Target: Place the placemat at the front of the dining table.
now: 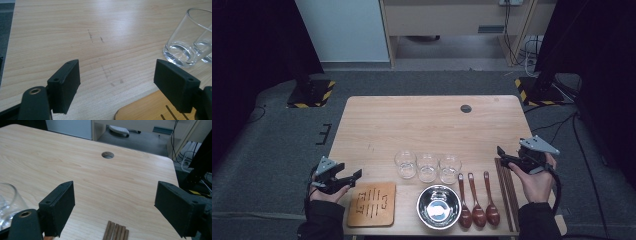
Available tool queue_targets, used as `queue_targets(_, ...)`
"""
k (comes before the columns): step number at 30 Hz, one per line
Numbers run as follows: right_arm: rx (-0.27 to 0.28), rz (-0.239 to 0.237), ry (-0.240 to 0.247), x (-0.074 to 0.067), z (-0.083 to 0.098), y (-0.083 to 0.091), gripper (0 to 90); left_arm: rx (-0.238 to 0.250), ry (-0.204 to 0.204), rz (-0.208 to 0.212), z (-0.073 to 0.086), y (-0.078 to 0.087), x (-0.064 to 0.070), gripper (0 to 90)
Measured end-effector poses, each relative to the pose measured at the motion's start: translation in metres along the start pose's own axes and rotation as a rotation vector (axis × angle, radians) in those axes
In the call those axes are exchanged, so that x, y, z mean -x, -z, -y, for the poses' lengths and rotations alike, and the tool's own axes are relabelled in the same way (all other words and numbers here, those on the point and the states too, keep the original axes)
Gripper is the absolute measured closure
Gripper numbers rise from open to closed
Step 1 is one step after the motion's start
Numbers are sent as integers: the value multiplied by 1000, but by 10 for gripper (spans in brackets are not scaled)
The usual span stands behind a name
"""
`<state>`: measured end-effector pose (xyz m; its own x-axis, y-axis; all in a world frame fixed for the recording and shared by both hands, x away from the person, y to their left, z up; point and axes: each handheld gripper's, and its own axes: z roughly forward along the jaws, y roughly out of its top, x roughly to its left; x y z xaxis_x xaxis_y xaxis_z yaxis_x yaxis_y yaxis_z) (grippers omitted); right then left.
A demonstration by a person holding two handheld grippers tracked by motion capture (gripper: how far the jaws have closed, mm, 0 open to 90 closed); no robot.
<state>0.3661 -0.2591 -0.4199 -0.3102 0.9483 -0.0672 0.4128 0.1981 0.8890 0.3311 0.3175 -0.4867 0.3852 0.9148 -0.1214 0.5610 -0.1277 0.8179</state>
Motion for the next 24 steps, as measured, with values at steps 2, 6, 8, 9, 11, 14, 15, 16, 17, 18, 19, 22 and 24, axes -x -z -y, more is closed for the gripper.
queue_targets(2, 12, -8, 6, -5, -5, 2, 164, -3, -7, -1, 0, 0, 1, 205)
queue_targets(6, 25, -19, 13, -13, -10, 3, 164, -1, -11, -1, 1, 1, 2, 204)
queue_targets(8, 34, -29, 26, -20, -15, 3, 164, 1, -14, -2, 1, 1, 2, 203)
queue_targets(9, 34, -29, 26, -20, -15, 3, 164, 0, -15, -1, 1, 1, 2, 203)
queue_targets(11, 37, -37, 36, -25, -19, 3, 164, -1, -13, 0, 2, 2, 2, 203)
queue_targets(14, 52, -57, 54, -36, -25, 4, 164, -2, -16, -2, 3, 2, 2, 201)
queue_targets(15, 52, -57, 54, -36, -25, 4, 164, -2, -16, -2, 3, 2, 2, 201)
queue_targets(16, 55, -62, 57, -38, -27, 3, 164, -2, -14, -1, 4, 2, 2, 201)
queue_targets(17, 57, -65, 61, -41, -29, 3, 164, -4, -14, -1, 4, 2, 3, 201)
queue_targets(18, 59, -67, 63, -44, -31, 3, 164, -6, -16, 0, 4, 2, 2, 201)
queue_targets(19, 62, -73, 67, -46, -32, 3, 164, -6, -16, 0, 4, 2, 2, 201)
queue_targets(22, 68, -86, 80, -55, -37, 1, 165, -6, -17, 1, 4, 2, 2, 201)
queue_targets(24, 74, -97, 86, -60, -40, 1, 165, -7, -16, -1, 5, 2, 2, 199)
